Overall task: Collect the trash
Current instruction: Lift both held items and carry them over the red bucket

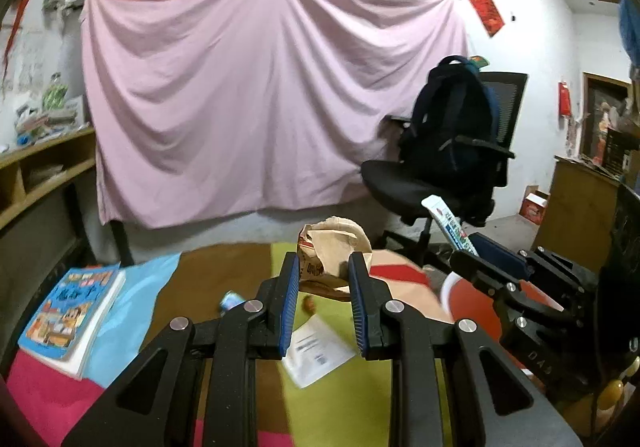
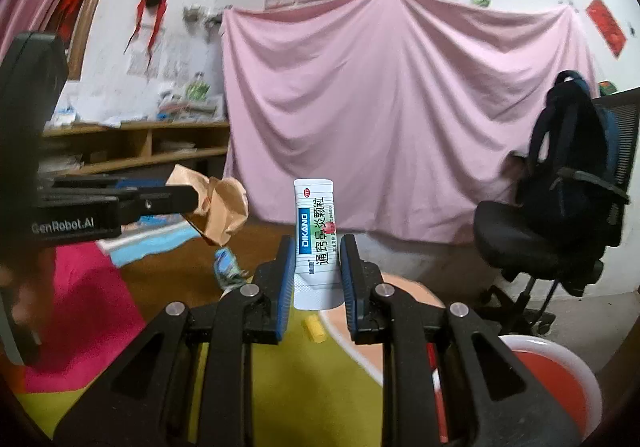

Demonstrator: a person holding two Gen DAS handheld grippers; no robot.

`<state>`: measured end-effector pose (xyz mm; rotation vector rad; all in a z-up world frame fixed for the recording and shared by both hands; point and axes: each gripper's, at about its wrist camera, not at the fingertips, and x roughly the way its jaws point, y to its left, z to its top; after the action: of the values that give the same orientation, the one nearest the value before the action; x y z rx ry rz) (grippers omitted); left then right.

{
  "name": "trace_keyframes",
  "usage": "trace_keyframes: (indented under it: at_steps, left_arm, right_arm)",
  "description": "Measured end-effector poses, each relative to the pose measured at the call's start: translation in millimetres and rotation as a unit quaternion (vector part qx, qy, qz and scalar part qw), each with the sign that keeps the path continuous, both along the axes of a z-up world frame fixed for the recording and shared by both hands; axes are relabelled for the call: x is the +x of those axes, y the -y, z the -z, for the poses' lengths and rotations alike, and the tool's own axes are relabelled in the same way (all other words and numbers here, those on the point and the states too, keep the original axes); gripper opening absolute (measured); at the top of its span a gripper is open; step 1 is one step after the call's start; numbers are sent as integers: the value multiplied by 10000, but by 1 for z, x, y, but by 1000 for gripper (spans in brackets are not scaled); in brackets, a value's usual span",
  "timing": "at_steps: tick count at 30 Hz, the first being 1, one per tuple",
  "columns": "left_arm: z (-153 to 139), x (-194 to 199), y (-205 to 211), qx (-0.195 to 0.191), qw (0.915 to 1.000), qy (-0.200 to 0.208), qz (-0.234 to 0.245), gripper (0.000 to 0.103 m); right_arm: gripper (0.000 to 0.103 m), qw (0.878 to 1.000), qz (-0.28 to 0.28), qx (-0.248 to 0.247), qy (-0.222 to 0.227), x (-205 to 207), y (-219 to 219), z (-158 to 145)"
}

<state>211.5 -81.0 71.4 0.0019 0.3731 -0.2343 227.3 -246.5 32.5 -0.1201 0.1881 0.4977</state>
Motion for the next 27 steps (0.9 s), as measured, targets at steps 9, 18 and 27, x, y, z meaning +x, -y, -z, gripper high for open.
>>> trace_keyframes:
  at_steps: [9,18,27]
  left_arm:
    - [-16,-4,49,147,9986,312,397,21]
    - [-17,1,108,247,9950,398,879,21]
    - [-6,11,154,278,9922,164,1200,21]
  right_arm:
    - [51,9964,590,532,301,-15,49,-18]
    - [51,9847,1370,1062,185,-21,111,-21]
    - [51,9680,2065,1402,-274,-16,162,-12]
